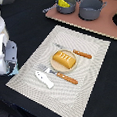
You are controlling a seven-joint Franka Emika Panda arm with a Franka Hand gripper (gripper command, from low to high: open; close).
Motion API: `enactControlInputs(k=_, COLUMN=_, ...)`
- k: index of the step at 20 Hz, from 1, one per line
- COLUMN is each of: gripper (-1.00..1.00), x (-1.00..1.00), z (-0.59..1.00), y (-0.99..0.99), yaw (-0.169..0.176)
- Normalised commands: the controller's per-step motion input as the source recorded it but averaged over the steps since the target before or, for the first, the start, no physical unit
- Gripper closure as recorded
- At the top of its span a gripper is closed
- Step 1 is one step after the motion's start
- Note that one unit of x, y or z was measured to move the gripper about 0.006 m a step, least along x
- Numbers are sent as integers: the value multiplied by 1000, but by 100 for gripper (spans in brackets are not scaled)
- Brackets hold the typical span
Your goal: Interact with the objects in diverse but meaningful ways.
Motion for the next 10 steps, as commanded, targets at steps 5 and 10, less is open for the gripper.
enactControlInputs(k=5, gripper=-100, x=611, z=938, y=-46, yaw=-3)
enactControlInputs(k=10, gripper=-100, x=939, z=871, y=-129, yaw=-52)
